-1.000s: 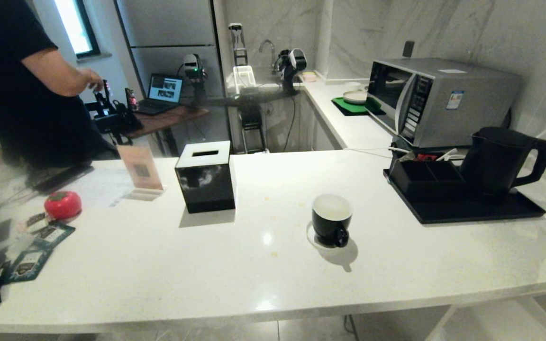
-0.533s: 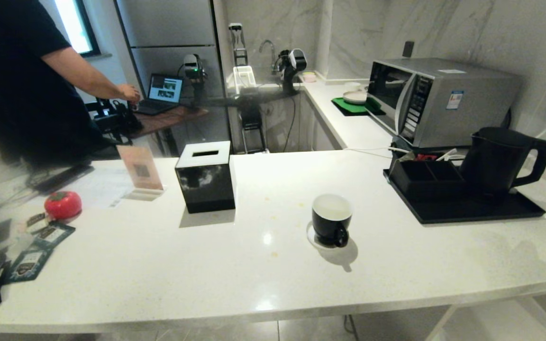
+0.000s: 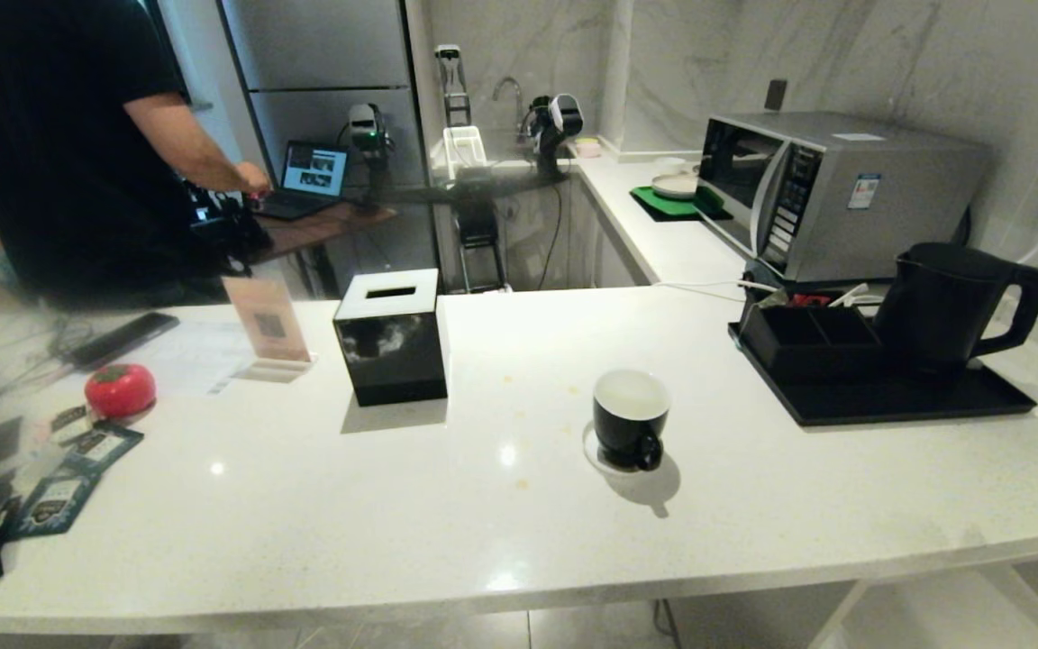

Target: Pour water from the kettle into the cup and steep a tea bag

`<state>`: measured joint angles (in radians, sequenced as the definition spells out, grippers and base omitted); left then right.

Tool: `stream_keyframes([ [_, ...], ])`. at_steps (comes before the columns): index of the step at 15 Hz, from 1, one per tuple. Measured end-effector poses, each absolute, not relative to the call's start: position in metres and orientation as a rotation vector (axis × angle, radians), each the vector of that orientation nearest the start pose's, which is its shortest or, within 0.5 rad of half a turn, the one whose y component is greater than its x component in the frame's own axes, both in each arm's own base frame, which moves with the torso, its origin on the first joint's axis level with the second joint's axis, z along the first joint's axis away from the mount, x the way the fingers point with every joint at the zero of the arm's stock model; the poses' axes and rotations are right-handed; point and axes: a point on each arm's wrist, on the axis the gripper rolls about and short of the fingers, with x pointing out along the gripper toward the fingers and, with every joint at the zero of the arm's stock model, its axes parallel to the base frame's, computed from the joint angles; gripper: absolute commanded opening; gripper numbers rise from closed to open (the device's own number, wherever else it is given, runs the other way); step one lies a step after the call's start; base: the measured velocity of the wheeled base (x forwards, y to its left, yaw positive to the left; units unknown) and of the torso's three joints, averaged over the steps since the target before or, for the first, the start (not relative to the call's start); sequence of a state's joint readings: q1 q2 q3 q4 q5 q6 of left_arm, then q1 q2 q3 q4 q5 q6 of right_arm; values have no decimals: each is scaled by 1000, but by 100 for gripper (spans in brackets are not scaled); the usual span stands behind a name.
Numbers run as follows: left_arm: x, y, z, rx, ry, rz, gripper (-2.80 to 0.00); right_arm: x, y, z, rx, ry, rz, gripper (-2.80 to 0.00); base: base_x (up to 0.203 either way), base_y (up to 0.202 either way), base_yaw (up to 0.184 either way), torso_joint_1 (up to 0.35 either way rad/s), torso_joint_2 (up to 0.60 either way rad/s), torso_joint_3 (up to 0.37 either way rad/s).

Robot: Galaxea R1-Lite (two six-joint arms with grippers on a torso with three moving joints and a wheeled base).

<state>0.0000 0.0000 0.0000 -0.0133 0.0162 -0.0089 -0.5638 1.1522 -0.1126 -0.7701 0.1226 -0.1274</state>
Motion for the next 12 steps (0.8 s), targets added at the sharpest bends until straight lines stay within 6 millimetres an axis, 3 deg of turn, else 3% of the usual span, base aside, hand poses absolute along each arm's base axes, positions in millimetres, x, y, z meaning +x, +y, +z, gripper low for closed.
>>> stream_keyframes([
  [6, -23, 0, 77, -9, -13, 16, -280, 54, -13, 115, -83, 273, -168, -280, 0, 0, 0, 0, 0, 0],
  [12, -23, 0, 77, -9, -13, 16, -280, 3, -2, 92, -129, 172, -108, -280, 0, 0, 0, 0, 0, 0],
])
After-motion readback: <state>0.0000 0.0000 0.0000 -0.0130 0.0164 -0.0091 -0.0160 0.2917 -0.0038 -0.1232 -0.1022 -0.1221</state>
